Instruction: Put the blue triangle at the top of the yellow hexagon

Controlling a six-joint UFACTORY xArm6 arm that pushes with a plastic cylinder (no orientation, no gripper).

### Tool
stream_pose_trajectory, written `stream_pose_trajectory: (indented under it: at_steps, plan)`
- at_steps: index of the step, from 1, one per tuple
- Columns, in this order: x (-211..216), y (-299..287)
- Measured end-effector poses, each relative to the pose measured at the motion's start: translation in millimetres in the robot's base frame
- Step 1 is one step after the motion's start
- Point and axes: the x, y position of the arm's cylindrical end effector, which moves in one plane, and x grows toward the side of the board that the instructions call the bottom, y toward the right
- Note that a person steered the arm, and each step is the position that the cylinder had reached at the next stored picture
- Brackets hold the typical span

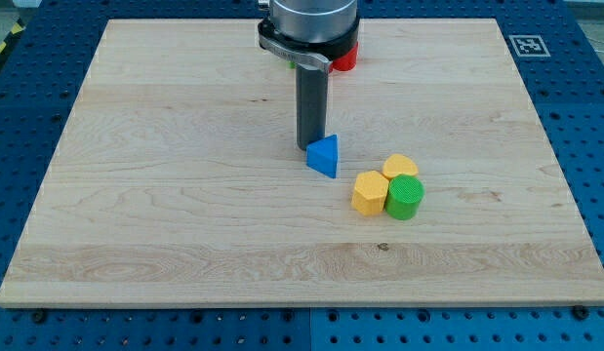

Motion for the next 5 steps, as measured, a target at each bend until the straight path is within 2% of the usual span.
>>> stream_pose_trajectory:
  at_steps: [2, 4, 5]
  plan:
    - [2, 22]
    - [6, -29]
    - [22, -27]
